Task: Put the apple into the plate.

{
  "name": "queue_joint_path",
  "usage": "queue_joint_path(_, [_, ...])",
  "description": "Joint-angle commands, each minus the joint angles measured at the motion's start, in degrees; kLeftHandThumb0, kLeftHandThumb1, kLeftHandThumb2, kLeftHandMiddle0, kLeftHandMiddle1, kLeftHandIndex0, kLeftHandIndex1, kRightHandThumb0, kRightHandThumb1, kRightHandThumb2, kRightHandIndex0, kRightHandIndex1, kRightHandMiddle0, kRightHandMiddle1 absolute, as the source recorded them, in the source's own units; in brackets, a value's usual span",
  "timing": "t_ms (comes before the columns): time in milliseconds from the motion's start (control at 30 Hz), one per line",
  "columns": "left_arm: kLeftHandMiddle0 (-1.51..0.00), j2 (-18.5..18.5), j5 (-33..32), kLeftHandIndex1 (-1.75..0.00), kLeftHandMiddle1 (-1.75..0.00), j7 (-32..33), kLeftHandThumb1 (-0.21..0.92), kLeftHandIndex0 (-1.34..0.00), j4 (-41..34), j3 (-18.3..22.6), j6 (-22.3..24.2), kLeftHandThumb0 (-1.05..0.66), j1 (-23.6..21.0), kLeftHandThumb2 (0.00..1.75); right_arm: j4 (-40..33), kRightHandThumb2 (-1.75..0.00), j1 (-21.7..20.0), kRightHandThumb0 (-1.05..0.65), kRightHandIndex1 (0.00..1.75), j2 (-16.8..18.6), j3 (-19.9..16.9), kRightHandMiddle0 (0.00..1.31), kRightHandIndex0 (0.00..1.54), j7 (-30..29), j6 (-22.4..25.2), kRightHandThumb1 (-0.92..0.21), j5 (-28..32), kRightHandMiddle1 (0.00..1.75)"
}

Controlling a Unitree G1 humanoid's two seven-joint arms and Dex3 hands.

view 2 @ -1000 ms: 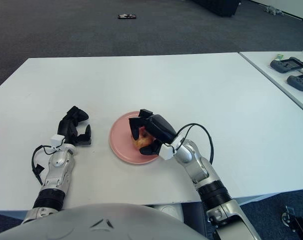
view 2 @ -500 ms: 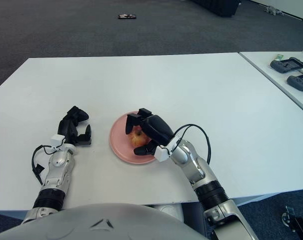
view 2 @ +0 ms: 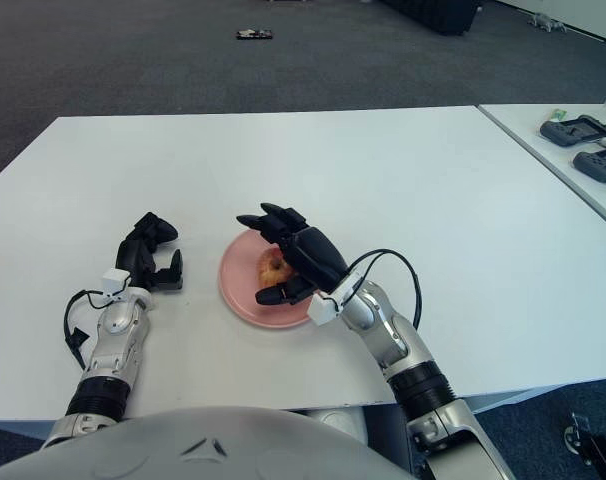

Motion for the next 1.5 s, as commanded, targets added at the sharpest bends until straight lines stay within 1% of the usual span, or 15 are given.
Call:
queue_joint_path(0, [-0.92,-0.3,-1.0,-1.72,-1.75,-0.2,-0.06,-0.65,3.0,0.5,2.8,-0.01,1.8,1.75,-0.6,-0.51,0.2,-1.05,0.00,0.6,-0.9,0.00,0.00,-1.1,-1.9,-0.86,2.4,0.00])
queue_joint_path(300, [-0.92,-0.3,-0.8,-1.70,-1.75,0.0,-0.06,-0.66,3.3,0.4,2.2,-0.01,1.8,1.75,0.1,-0.60,1.2,-1.05,0.00,1.8,-2.3,0.00,0.00,-2.0,-7.6,-0.92,8.9,0.00])
queue_joint_path(467, [-0.92,-0.2,-1.0,-1.72,-1.75,-0.3,-0.06,-0.65,3.1,0.5,2.5,-0.01,1.9,1.75,2.6,-0.76,0.7,-1.05,0.00,4.7,-3.4,0.00,0.00,-0.9,-11.5,-0.92,20.2,0.00])
queue_joint_path(633, [-0.92,-0.3,-1.4,-1.72,-1.75,-0.5,-0.06,-0.65,3.3,0.7,2.1,-0.01,1.9,1.75,-3.4,-0.71,5.4,-1.05,0.00,6.3,-4.6,0.00,0.00,2.8,-8.0,-0.92,40.3,0.00])
queue_joint_path(733, [-0.92,-0.2,-1.4,-1.72,-1.75,-0.5,-0.06,-0.65,3.4,0.6,1.8,-0.01,1.9,1.75,-4.7,-0.71,5.4,-1.05,0.04,7.7,-6.1,0.00,0.07,2.9,-4.3,-0.92,44.7,0.00])
queue_joint_path(767, [-0.92,-0.2,-1.3,-1.72,-1.75,-0.5,-0.06,-0.65,3.6,0.6,1.5,-0.01,1.8,1.75,-4.8,-0.71,5.4,-1.05,0.28,9.1,-7.2,0.00,0.05,1.5,-3.7,-0.92,45.7,0.03])
queue_joint_path(800, [-0.92,-0.2,-1.2,-1.71,-1.75,-0.5,-0.06,-0.65,3.7,0.5,1.3,-0.01,1.8,1.75,-4.9,-0.72,5.4,-1.04,0.44,10.1,-8.1,0.00,0.04,0.6,-3.2,-0.92,46.4,0.14])
queue_joint_path(867, [-0.92,-0.2,-1.0,-1.71,-1.75,-0.4,-0.06,-0.66,3.8,0.4,1.0,-0.01,1.7,1.75,-3.4,-0.78,5.2,-1.02,0.80,11.7,-11.0,0.00,0.06,-0.8,-2.7,-0.92,48.6,0.52])
queue_joint_path(933, [-0.93,-0.2,-0.8,-1.70,-1.75,-0.2,-0.06,-0.67,3.9,0.4,1.0,-0.01,1.6,1.75,-1.3,-0.88,4.9,-0.94,1.15,13.3,-13.8,0.04,0.16,-2.2,-2.1,-0.92,49.5,1.15])
queue_joint_path(967, [-0.93,-0.1,-0.8,-1.70,-1.75,-0.2,-0.07,-0.67,4.0,0.3,1.1,-0.01,1.5,1.75,-0.6,-0.92,4.7,-0.91,1.26,14.6,-15.1,0.07,0.19,-3.8,-1.6,-0.92,49.0,1.35])
queue_joint_path(1033, [-0.92,0.0,-0.7,-1.70,-1.75,-0.1,-0.07,-0.67,4.1,0.3,1.4,-0.01,1.4,1.75,0.3,-0.95,4.3,-0.86,1.39,16.6,-17.2,0.15,0.24,-5.7,-0.8,-0.92,48.0,1.54])
queue_joint_path(1167, [-0.92,0.2,-0.6,-1.70,-1.75,0.0,-0.06,-0.66,4.4,0.3,1.4,-0.01,1.3,1.75,5.2,-0.98,1.6,-0.77,1.62,18.8,-21.5,0.35,0.33,-7.4,0.1,-0.92,48.3,1.70])
queue_joint_path(1267, [-0.92,0.3,-0.4,-1.70,-1.75,-0.1,-0.06,-0.66,4.6,0.1,0.9,-0.01,1.3,1.75,9.7,-1.17,-0.7,-0.57,1.70,19.0,-24.7,0.50,0.46,-6.8,0.9,-0.55,50.3,1.73])
queue_joint_path(1367, [-0.92,0.2,-0.3,-1.70,-1.75,-0.3,-0.06,-0.67,4.6,-0.2,0.1,-0.01,1.5,1.75,8.5,-1.25,-0.5,-0.50,1.73,20.2,-25.8,0.56,0.55,-7.1,2.9,-0.42,50.4,1.74])
queue_joint_path(1467, [-0.92,0.3,-0.5,-1.70,-1.75,-0.6,-0.07,-0.67,4.7,-0.2,-0.2,-0.01,1.4,1.75,8.4,-1.28,-0.4,-0.48,1.74,20.5,-27.0,0.58,0.62,-6.8,4.2,-0.37,50.5,1.74])
